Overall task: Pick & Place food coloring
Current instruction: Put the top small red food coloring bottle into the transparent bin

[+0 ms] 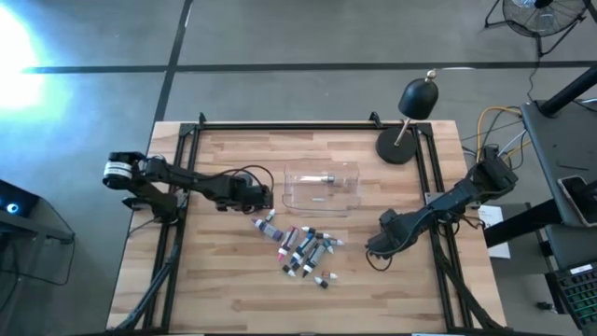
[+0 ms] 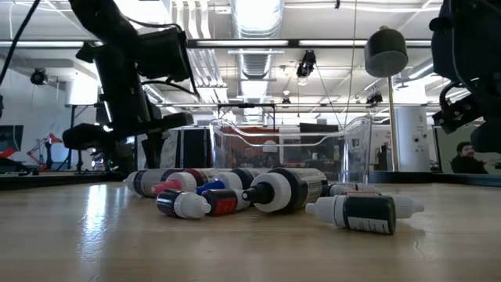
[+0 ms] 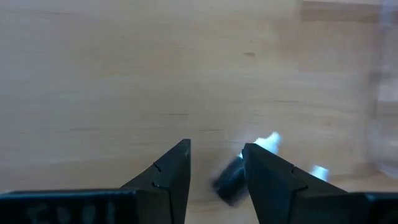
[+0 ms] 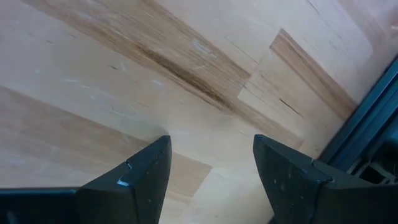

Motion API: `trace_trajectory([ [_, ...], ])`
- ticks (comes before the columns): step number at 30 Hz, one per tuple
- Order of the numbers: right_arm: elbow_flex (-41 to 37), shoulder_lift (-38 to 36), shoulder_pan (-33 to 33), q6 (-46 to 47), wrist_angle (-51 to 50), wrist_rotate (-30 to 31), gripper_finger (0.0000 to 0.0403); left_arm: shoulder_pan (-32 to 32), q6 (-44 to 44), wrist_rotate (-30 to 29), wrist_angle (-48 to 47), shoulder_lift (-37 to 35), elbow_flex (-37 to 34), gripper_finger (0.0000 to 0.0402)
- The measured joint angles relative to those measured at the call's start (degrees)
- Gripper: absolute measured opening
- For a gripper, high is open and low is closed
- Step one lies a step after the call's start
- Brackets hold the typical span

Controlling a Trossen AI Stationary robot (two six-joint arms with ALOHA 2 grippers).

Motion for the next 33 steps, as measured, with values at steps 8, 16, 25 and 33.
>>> trace_trajectory([
  [8,0.35,0.04,-0.02,0.32,0.32,-0.74,0.0219,-0.07,7.18,-1.20,2.16,-1.57,0.02,0.0121],
  [16,2.82,0.26,-0.17,-1.49,4.23,-2.07,0.0219,-0.05,33.84,-0.19,2.30,-1.62,0.02,0.0121],
  [25,10.75,0.54,0.12,12.23,7.21,0.15,0.0219,1.70,67.62,1.34,3.53,-1.85,0.13,0.0121],
  [33,17.10,0.56,0.44,-0.23,7.25,3.74,0.0219,1.83,103.24,13.24,4.58,-2.70,0.15,0.0121],
])
